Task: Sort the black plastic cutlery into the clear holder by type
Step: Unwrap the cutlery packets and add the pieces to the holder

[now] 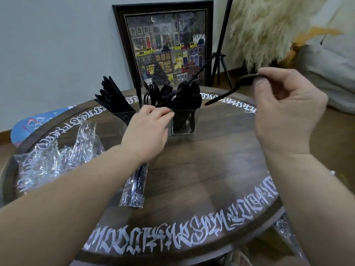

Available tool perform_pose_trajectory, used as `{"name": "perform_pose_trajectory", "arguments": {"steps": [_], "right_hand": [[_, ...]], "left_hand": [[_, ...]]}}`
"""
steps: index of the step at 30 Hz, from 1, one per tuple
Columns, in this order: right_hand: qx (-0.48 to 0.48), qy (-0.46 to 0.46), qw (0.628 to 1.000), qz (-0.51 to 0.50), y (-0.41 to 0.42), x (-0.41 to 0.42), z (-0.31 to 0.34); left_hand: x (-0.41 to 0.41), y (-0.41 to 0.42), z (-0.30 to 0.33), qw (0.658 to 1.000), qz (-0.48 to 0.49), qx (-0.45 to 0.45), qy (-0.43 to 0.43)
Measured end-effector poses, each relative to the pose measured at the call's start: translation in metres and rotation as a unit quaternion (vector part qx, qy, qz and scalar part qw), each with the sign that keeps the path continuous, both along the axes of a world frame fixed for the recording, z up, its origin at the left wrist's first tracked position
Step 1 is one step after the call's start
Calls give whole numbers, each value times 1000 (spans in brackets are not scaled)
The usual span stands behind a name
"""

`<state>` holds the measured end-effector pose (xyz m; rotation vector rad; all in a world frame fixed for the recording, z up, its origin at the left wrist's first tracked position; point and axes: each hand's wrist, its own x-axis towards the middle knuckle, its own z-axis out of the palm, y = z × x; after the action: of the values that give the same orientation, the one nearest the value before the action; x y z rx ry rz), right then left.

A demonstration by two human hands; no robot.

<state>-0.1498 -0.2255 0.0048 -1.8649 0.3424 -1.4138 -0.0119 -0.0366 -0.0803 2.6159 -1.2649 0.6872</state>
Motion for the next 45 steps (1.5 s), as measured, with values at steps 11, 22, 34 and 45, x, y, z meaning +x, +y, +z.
{"name": "perform_pose_trajectory", "arguments": {"steps": [11, 22, 34, 45], "right_hand": [[-140, 122, 982, 38, -8, 82, 34], [-243, 312, 914, 88, -9, 98, -9], [-228, 376, 894, 87, -16, 94, -34], [-121, 366, 914, 130, 19, 27, -49]], "left_hand": [[0, -11, -2, 1000, 10, 4, 21], [2, -11, -7, 999, 19, 21, 17], [1, -9, -8, 1000, 17, 15, 16], [-39, 48, 3, 977, 128, 0, 169]]}}
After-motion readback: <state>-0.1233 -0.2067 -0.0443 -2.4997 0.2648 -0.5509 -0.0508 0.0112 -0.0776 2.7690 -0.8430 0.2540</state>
